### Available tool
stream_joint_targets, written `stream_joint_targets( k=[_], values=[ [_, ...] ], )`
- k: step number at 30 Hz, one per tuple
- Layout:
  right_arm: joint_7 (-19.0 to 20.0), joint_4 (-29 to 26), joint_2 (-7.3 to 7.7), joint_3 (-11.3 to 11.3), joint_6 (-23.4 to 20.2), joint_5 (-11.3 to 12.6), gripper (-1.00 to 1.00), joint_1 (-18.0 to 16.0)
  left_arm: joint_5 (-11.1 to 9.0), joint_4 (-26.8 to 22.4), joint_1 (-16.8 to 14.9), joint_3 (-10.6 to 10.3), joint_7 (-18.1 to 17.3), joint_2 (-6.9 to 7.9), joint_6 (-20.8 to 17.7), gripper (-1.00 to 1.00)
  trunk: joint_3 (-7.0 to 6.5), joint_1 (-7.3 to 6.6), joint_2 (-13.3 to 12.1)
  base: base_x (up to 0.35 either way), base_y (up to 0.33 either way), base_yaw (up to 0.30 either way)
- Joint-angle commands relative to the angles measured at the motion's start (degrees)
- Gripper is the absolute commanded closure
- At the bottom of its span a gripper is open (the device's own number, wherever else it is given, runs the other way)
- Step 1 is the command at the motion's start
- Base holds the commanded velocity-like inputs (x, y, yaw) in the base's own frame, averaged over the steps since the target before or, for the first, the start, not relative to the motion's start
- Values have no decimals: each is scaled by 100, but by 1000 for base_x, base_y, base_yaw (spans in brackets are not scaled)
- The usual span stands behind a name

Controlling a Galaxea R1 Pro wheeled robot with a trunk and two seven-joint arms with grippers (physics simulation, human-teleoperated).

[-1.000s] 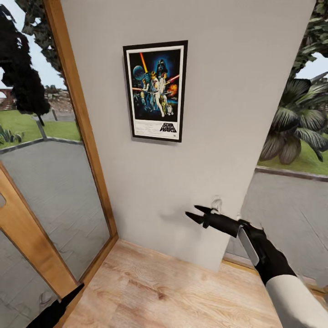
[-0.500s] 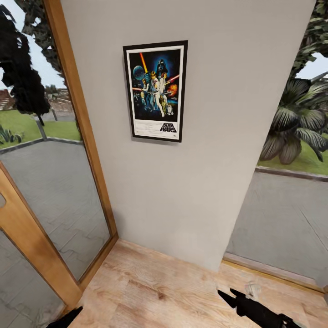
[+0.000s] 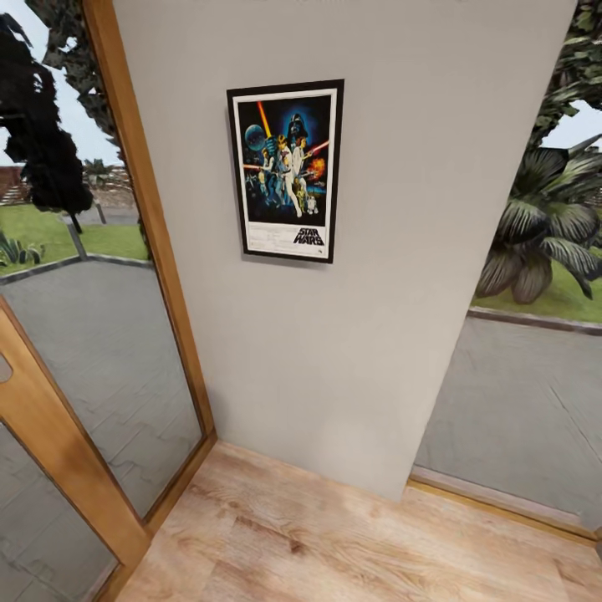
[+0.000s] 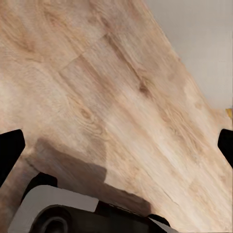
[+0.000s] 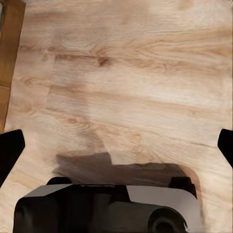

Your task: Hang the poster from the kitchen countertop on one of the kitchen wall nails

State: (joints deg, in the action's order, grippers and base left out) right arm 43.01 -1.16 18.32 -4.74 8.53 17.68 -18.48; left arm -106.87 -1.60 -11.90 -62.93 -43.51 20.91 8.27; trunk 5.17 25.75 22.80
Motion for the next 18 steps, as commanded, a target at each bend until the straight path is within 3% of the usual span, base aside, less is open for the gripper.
stream_joint_targets(
  k=[1,3,4,6,8,12,13,18],
  values=[
    [-85,11,-4,-37,17,-31,-100,-4,-28,-9,-1,-47,165,-17,39,-100,3,4,12,0,0,0],
    [-273,15,-15,-22,17,-33,-100,-2,-28,-8,0,-46,479,-65,40,-100,-15,4,12,0,0,0],
    [-518,22,-57,-7,14,-35,-100,0,-22,-10,2,-47,1129,-182,47,-100,-25,4,12,0,0,0],
    [-653,27,-84,0,11,-36,-100,1,-18,-12,3,-49,1499,-248,52,-100,-44,4,12,0,0,0],
    [-765,75,-120,5,9,-37,-100,2,-5,-16,3,-52,2283,-412,68,-100,-63,4,12,0,0,0],
    [-832,154,-190,7,13,-37,-100,2,22,-50,4,-82,2657,-516,75,-100,-101,4,12,0,0,0],
    [-864,179,-212,8,15,-34,-100,2,60,-63,4,-126,2746,-599,82,-100,-110,4,12,0,0,0],
    [-1249,197,-230,5,15,-30,-100,3,335,-74,4,-206,2819,-694,98,-100,-158,4,12,0,0,0]
  ],
)
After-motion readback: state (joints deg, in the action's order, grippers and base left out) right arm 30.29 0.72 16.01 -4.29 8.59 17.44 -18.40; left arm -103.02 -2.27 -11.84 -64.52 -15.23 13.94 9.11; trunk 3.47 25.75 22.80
